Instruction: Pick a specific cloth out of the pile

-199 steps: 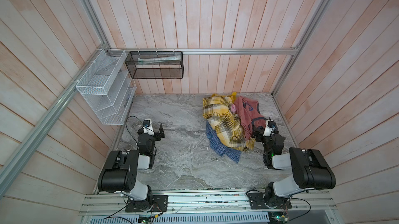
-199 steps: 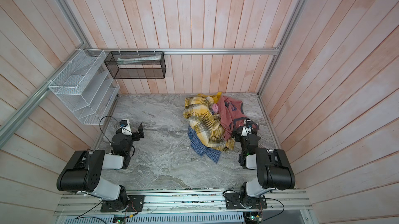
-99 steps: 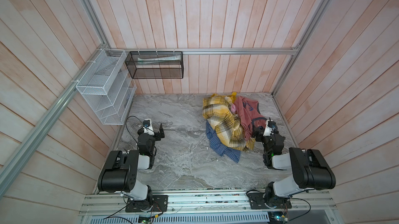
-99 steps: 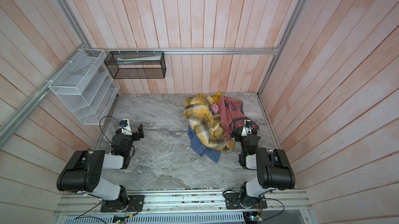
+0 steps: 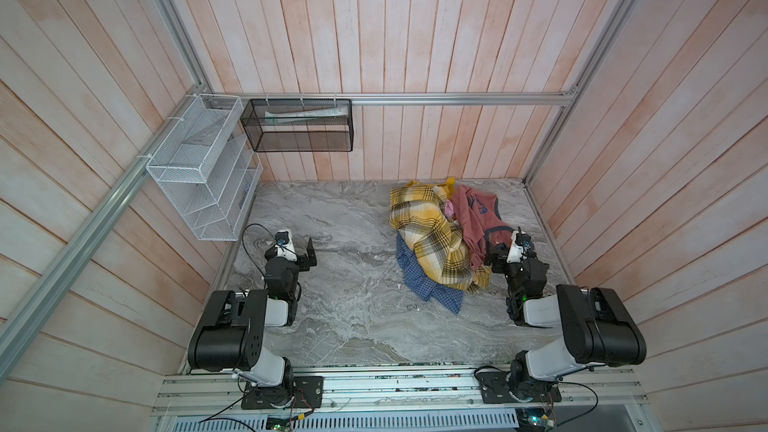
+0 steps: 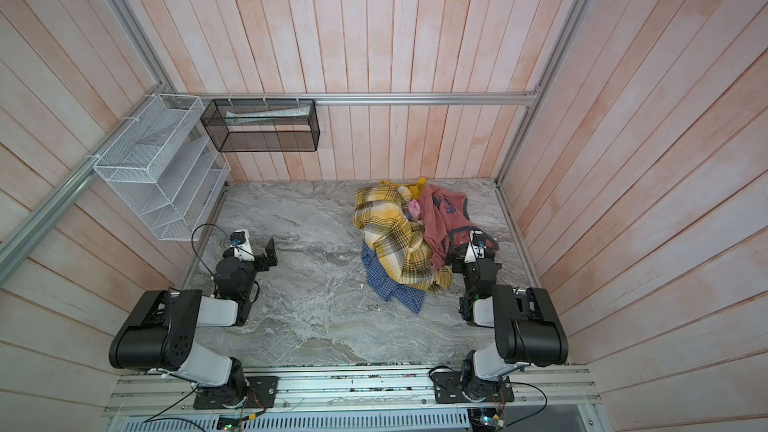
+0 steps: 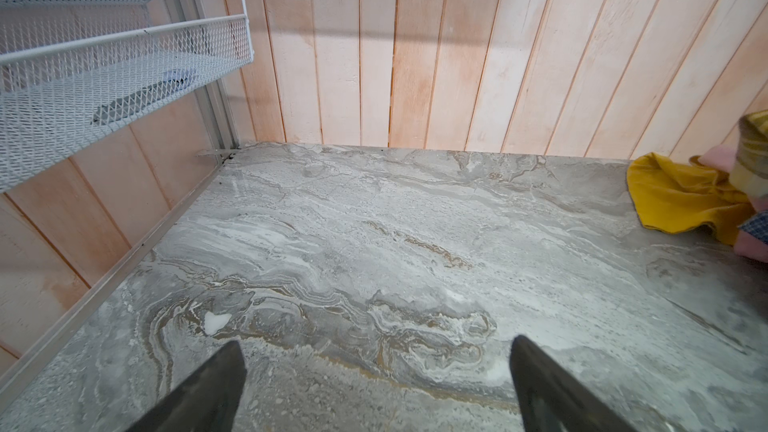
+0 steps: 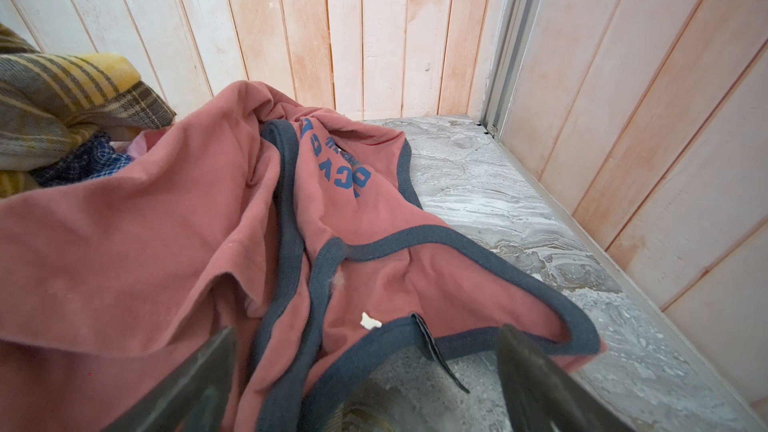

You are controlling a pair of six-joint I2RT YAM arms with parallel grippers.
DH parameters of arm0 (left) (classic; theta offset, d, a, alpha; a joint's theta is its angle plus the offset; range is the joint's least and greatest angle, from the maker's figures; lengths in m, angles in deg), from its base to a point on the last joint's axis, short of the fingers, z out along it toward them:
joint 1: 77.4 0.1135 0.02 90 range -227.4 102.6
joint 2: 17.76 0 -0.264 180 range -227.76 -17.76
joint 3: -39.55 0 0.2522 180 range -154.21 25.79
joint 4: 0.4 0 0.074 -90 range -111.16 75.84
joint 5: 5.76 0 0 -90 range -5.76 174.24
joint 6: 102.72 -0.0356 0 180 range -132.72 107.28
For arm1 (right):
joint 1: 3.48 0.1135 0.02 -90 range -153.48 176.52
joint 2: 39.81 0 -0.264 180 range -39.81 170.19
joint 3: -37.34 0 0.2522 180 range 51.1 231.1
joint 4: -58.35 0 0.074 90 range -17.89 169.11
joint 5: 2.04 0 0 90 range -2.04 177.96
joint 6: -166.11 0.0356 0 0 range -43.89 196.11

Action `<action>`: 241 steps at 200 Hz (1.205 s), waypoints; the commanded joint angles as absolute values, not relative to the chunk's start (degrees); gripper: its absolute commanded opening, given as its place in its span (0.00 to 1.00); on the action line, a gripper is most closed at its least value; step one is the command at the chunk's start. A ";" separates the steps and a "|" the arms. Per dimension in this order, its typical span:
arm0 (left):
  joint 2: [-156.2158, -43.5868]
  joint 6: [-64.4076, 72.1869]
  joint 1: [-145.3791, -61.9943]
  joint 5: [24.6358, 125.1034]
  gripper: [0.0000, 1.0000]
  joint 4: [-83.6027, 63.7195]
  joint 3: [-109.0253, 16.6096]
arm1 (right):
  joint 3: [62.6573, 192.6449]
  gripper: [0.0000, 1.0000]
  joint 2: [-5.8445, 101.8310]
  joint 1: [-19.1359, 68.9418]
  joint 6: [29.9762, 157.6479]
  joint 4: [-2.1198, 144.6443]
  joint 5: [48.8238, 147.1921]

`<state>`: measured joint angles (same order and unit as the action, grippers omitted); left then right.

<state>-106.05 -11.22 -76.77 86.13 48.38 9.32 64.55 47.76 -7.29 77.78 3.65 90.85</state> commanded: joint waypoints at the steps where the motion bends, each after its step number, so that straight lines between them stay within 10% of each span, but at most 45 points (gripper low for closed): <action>1: -105.90 -11.66 -76.58 85.52 1.00 48.51 8.95 | 65.44 0.96 47.00 -7.59 78.01 4.40 91.34; 34: -99.96 -9.07 -76.59 91.25 1.00 37.13 5.11 | 66.44 0.93 44.16 -8.10 81.62 5.92 86.03; 64: -92.16 -1.80 -76.39 90.95 1.00 16.25 -1.63 | 76.23 0.90 35.29 -14.01 92.45 36.12 95.29; 149: -88.93 3.64 -79.46 91.89 1.00 14.03 -1.36 | 84.20 0.80 25.87 -16.67 106.52 61.86 114.59; 241: -89.57 5.73 -80.39 91.67 1.00 12.13 -2.33 | 87.41 0.70 33.59 -10.15 107.12 72.92 112.84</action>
